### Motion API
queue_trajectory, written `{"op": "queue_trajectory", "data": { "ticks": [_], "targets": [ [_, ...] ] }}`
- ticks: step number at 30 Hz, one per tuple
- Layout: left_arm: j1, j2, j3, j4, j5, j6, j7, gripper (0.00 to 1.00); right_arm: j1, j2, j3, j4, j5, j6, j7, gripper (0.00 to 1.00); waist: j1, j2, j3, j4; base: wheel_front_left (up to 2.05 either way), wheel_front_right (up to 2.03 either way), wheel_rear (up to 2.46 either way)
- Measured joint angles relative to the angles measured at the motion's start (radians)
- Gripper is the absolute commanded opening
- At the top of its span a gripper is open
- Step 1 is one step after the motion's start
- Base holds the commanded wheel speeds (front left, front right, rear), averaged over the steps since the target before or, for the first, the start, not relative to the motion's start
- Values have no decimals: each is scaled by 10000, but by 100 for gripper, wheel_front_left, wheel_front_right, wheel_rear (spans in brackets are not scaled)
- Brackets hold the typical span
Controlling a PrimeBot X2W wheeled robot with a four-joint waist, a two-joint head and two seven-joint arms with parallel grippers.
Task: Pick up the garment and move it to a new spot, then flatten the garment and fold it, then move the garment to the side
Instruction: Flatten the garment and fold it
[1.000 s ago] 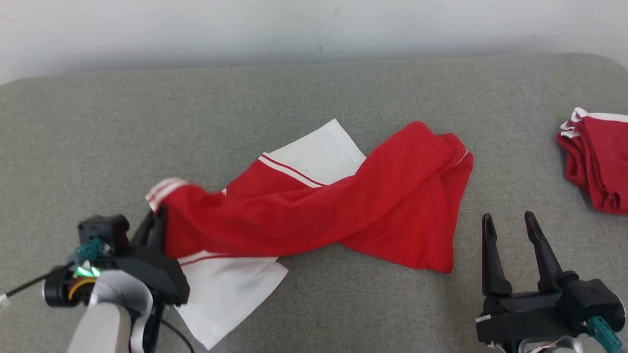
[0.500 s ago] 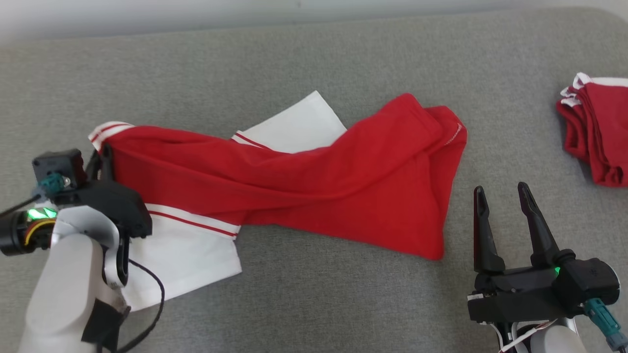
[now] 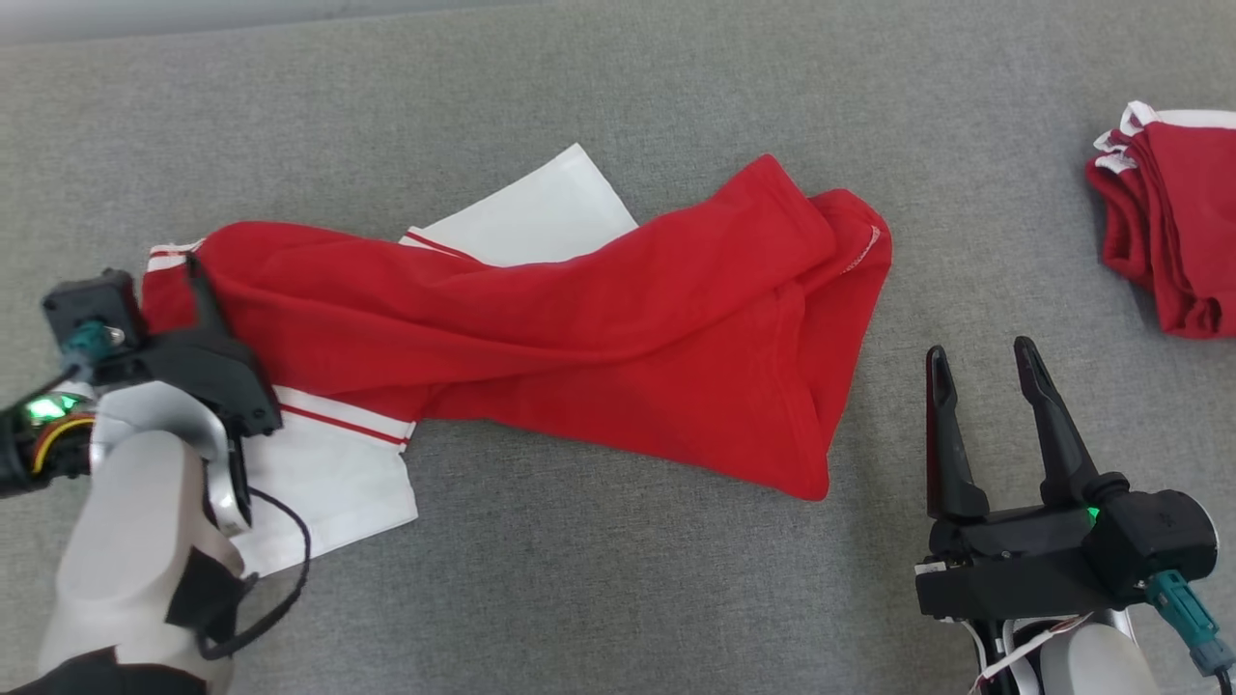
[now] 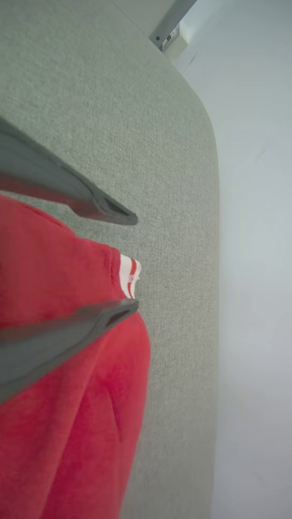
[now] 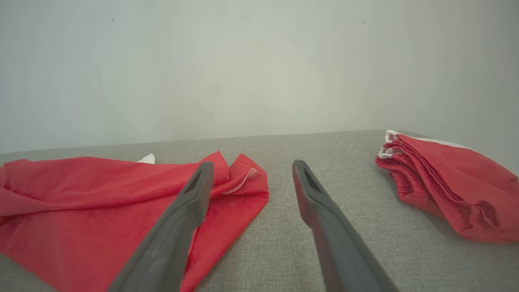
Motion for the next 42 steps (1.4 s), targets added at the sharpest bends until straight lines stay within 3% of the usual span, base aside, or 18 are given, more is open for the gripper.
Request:
{"op": "queue_trajectory", "data": {
  "ticks": [6, 14, 19, 23, 29, 36, 42],
  "targets": [
    [316, -155, -107, 65, -8, -23, -796, 100, 100, 2, -98, -2, -90, 0, 90, 100, -1, -1, -340, 261, 0, 0, 0],
    [2198, -174, 75, -1546, -318, -196, -1112, 100, 500, 0, -94, 58, -73, 0, 236, 100, -3, 0, -1067, 710, 0, 0, 0],
    [4173, -188, 79, -3764, -594, -368, -1087, 100, 767, 0, -146, 157, 21, 0, 337, 100, -3, -1, -1632, 1008, 0, 0, 0],
    [5775, -698, -105, -5595, -600, -291, -1241, 100, 847, 2, -171, 221, 92, 0, 337, 100, -4, -1, -1944, 1132, 0, 0, 0],
    [7310, -1137, -518, -7833, -336, -984, -1352, 100, 933, 2, -309, 537, 207, 0, 610, 100, -4, -2, -2142, 1275, 0, 0, 0],
    [7986, -1342, -941, -8728, 625, -1352, -1360, 100, 921, 0, -437, 713, 280, 0, 1026, 100, -4, -2, -2213, 1446, 0, 0, 0],
    [8155, -1417, -886, -8661, 951, -1595, -1360, 100, 894, 2, -441, 706, 280, 0, 1103, 100, -3, -2, -2252, 1561, 0, 0, 0]
  ]
}}
